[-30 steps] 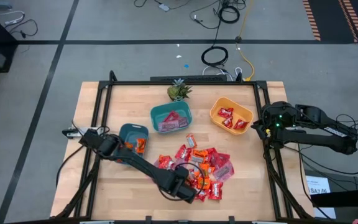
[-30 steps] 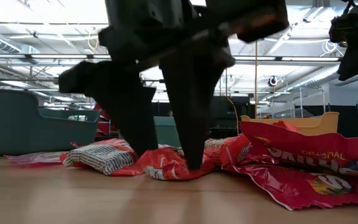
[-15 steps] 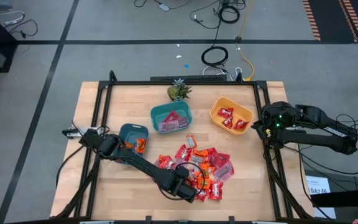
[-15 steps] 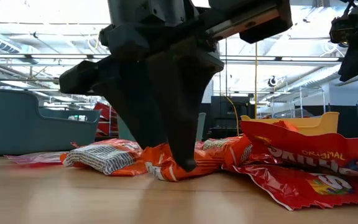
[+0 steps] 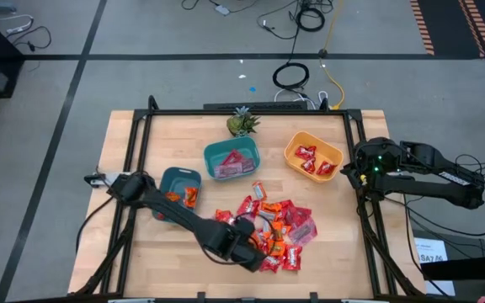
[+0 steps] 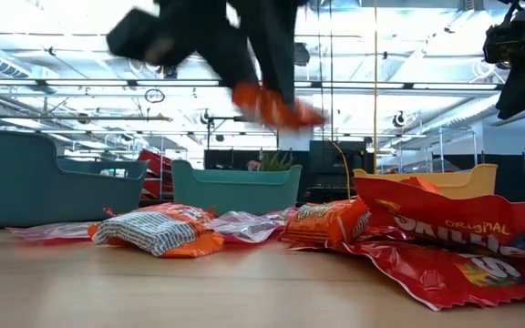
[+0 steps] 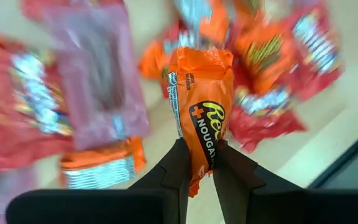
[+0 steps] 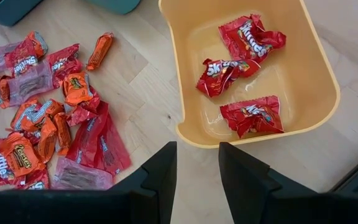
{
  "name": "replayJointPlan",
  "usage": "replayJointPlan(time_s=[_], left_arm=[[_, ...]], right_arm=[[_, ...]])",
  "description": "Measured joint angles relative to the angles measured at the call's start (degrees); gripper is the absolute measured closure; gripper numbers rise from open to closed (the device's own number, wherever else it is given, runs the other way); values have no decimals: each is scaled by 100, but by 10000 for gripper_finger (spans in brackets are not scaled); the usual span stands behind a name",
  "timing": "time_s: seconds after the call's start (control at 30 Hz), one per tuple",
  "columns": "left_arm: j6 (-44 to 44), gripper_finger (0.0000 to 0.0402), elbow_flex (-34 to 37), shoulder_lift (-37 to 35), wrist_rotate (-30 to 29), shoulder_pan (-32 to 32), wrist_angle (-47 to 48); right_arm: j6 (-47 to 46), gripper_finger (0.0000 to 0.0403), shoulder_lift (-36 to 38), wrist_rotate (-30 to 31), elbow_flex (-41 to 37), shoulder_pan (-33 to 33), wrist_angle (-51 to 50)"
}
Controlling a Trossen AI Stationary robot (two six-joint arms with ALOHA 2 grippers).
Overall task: Sort candy
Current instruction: Put the orange chocolate into the blue bin
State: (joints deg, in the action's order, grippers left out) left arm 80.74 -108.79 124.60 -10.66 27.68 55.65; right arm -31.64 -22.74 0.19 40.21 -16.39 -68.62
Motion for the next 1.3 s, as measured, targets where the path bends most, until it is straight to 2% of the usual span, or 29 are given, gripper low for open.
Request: replayJointPlan(time_s=[0.27, 0.53, 0.7, 0.8, 0.93, 1.07, 1.17, 1.3], left_arm=[[757, 334, -4, -819, -904, 0, 1356], [1749, 334, 2, -1437, -1128, 7, 3494], [1576, 334, 509, -1971, -1444, -18, 3466], [1611, 334, 1137, -2362, -1493, -35, 3448], [2140, 334, 2148, -3002, -1355, -58, 3411], [2495, 334, 3288, -3778, -1191, -55, 2691], [2538, 334, 4108, -4448, -1197, -57, 1791], [2552, 334, 4849, -5058, -1197, -72, 1153]], right_arm=[[0, 291, -2, 0, 1, 0, 0], [0, 291, -2, 1, 2, -1, 1], [0, 291, 0, 25, 0, -1, 2], [-31, 291, -2, 131, 2, -1, 2], [-46, 291, 0, 166, 2, -2, 2], [-55, 291, -2, 172, 2, 0, 15], [-66, 291, -2, 177, 2, 0, 30], [-70, 291, -2, 177, 2, -1, 31]])
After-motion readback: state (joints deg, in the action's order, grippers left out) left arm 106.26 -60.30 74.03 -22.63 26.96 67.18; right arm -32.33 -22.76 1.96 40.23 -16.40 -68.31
